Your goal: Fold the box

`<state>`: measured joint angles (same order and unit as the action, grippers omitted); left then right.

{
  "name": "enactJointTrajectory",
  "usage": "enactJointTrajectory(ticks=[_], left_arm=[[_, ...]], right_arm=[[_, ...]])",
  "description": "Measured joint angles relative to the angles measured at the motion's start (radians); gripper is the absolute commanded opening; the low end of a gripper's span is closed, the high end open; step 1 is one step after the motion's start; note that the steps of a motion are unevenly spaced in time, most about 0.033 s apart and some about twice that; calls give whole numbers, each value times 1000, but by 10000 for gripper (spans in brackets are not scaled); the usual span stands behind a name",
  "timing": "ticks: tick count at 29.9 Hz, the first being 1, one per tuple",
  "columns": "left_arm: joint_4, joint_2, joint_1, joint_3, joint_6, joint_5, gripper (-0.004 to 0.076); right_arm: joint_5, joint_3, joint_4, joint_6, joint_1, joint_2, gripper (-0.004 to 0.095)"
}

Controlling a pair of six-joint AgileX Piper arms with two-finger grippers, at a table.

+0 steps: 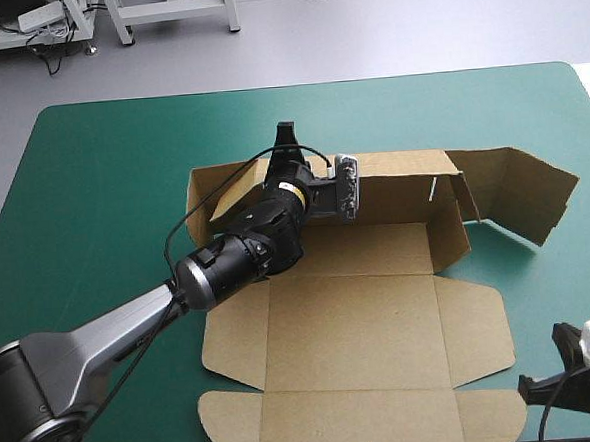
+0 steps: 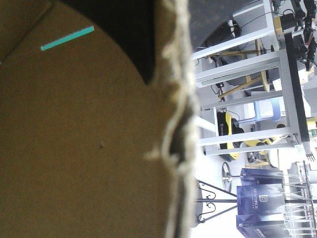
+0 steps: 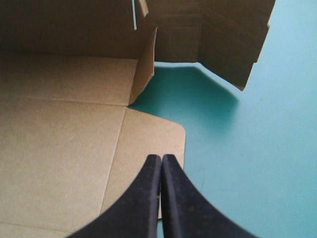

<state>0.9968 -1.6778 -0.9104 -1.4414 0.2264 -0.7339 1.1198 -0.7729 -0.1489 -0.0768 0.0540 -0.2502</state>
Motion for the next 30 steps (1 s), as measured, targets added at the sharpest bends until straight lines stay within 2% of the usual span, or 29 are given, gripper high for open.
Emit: enactJointTrajectory(ticks=[7,15,22,27,30], left_arm=[[201,82,0,199,-204,70,-9],[440,125,-6,362,-361,117,-9],[551,130,-7,400,-497,113,-9],[582,128,-7,402,-595,86,-9],[596,128,-7,404,-659,68,-9]], right_arm=[[-71,-232,9,10,0,-241,-5],[-105,-590,-39,-24,0,-643,-20],[-20,-906,-155,-69,0,-1044,-20],[100,-1130,-183,-84,0,-1312,-20],[126,-1228,-199,-87,2,-1444,-20]])
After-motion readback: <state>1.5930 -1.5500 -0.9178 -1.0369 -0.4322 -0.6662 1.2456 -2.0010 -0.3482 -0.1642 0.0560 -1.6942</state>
